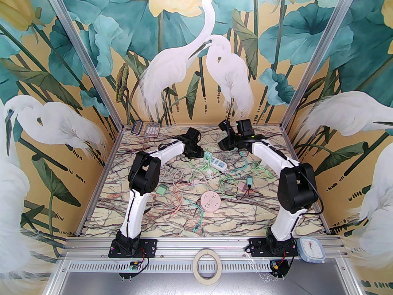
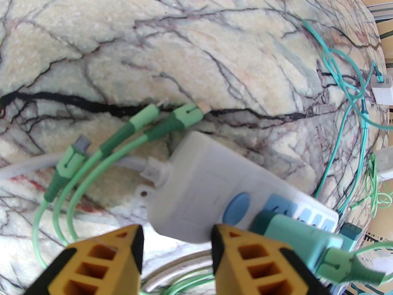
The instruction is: Pull the plug off the socket
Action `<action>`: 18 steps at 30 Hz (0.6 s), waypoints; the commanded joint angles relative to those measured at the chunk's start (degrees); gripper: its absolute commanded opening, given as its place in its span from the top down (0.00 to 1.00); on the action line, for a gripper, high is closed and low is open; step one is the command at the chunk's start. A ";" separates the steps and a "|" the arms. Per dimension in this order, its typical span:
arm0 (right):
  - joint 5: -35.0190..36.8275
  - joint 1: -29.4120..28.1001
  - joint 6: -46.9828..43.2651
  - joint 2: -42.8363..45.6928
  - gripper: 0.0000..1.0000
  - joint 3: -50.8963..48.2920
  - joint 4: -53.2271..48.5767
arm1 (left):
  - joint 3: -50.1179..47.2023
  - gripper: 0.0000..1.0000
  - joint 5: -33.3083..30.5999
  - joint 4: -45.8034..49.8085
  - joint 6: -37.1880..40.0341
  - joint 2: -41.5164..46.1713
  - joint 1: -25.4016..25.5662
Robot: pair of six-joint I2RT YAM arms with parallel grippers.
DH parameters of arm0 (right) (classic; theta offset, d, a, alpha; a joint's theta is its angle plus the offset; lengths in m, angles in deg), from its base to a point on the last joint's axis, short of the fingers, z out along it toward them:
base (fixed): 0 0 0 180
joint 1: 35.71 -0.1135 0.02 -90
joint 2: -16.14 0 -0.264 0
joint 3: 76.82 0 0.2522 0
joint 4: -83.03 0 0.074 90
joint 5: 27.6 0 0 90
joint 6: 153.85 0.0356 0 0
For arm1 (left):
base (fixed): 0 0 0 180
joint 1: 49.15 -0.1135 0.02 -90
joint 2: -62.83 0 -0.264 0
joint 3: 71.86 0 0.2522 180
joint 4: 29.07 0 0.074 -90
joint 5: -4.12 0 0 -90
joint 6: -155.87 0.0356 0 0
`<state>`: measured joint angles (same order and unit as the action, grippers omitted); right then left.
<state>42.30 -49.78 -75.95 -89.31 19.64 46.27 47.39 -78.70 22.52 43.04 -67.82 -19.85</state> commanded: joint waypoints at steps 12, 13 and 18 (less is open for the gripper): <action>5.42 5.18 13.07 -14.61 0.67 13.19 -9.72 | -4.97 0.41 -1.94 -1.09 -0.89 4.41 0.58; 5.21 5.15 13.35 -15.23 0.67 13.92 -10.08 | -6.07 0.41 -2.08 -2.02 -1.29 5.94 0.58; 4.76 5.19 16.04 -17.01 0.55 16.45 -11.14 | -12.03 0.36 -1.73 -6.77 -3.24 13.53 0.75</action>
<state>47.44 -44.27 -63.06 -105.20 33.52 37.13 37.23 -79.77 19.57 41.42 -60.15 -19.72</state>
